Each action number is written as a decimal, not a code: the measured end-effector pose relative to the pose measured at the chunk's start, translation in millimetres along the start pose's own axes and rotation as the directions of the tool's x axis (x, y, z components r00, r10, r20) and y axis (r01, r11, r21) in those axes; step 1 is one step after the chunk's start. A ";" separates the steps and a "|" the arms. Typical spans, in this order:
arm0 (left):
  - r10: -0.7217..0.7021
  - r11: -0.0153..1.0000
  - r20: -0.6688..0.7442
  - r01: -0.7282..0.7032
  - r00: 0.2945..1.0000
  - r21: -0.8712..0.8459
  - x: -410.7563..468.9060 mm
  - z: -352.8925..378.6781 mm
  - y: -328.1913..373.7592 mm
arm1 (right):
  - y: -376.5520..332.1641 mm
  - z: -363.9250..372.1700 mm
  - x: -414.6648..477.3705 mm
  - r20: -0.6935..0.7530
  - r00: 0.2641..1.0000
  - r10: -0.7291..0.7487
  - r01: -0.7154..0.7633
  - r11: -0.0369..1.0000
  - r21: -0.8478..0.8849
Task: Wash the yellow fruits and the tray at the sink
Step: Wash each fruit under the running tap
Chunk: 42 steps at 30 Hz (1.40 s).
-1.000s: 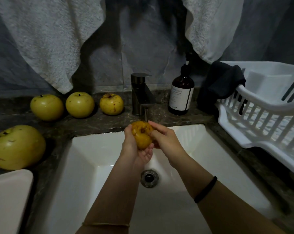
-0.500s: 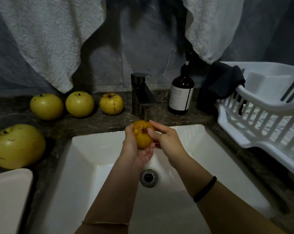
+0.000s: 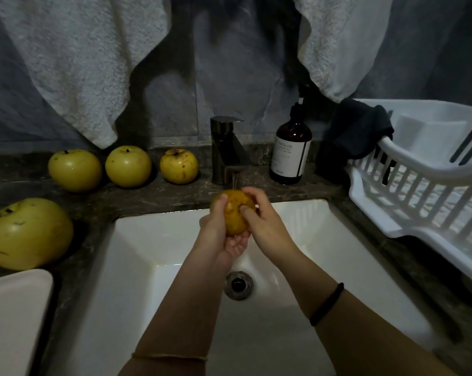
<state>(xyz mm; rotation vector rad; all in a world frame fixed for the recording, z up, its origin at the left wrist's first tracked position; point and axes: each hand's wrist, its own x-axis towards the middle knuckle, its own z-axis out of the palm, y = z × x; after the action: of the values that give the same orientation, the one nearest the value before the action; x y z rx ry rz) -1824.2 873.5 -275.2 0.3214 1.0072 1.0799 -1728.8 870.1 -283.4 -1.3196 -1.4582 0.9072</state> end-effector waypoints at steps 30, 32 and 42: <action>-0.083 0.984 0.068 0.071 0.994 0.166 -3.8 1.4 -3.8 | -1.8 3.2 2.6 -0.052 0.981 0.187 -0.178 0.974 0.136; -0.052 0.981 0.067 0.038 0.996 0.189 -1.2 -0.7 -4.9 | 0.0 5.2 3.1 -0.071 0.979 0.189 -0.181 0.977 0.112; 0.029 0.905 0.078 -0.059 0.997 0.421 -1.3 1.4 -6.6 | 1.3 0.9 3.4 -0.163 0.958 0.237 -0.239 0.971 0.012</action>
<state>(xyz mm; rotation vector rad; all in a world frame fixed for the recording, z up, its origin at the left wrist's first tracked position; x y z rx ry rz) -1819.4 869.6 -278.1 0.7341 1.1728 0.8746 -1729.3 873.7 -284.4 -1.5613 -1.1949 0.9239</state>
